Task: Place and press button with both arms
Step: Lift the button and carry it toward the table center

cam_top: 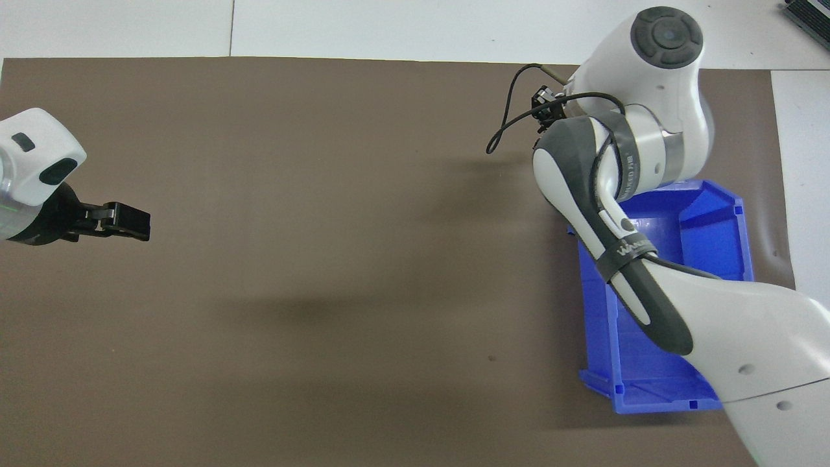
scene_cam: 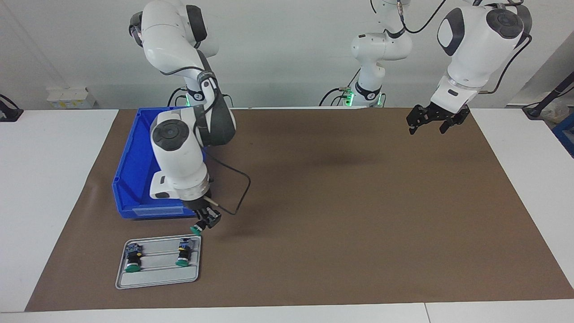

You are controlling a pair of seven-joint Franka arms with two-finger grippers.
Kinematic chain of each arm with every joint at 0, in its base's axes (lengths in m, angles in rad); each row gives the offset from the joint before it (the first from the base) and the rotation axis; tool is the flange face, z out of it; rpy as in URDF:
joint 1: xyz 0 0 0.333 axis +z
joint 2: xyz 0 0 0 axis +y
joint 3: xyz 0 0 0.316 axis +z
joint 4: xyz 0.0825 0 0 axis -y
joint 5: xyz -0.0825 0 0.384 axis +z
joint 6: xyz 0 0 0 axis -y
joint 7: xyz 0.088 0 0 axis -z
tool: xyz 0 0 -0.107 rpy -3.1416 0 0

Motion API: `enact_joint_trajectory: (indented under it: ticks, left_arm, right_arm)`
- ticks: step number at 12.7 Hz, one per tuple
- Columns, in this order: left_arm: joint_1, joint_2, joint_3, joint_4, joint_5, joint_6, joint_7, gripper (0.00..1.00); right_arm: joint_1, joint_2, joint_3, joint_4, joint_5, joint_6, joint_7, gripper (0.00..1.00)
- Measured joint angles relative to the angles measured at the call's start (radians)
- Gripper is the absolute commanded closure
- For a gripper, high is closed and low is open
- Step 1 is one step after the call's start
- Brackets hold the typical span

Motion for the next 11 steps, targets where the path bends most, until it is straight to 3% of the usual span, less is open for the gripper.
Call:
enact_joint_trajectory:
  ticks: [4, 11]
  left_arm:
    - [0.000, 0.000, 0.000, 0.000, 0.000, 0.000, 0.000, 0.00]
    - [0.000, 0.000, 0.000, 0.000, 0.000, 0.000, 0.000, 0.00]
  right_arm:
    - [0.148, -0.006, 0.000, 0.000, -0.001, 0.001, 0.442, 1.00]
    - [0.348, 0.010, 0.002, -0.015, -0.084, 0.013, 0.954, 1.00]
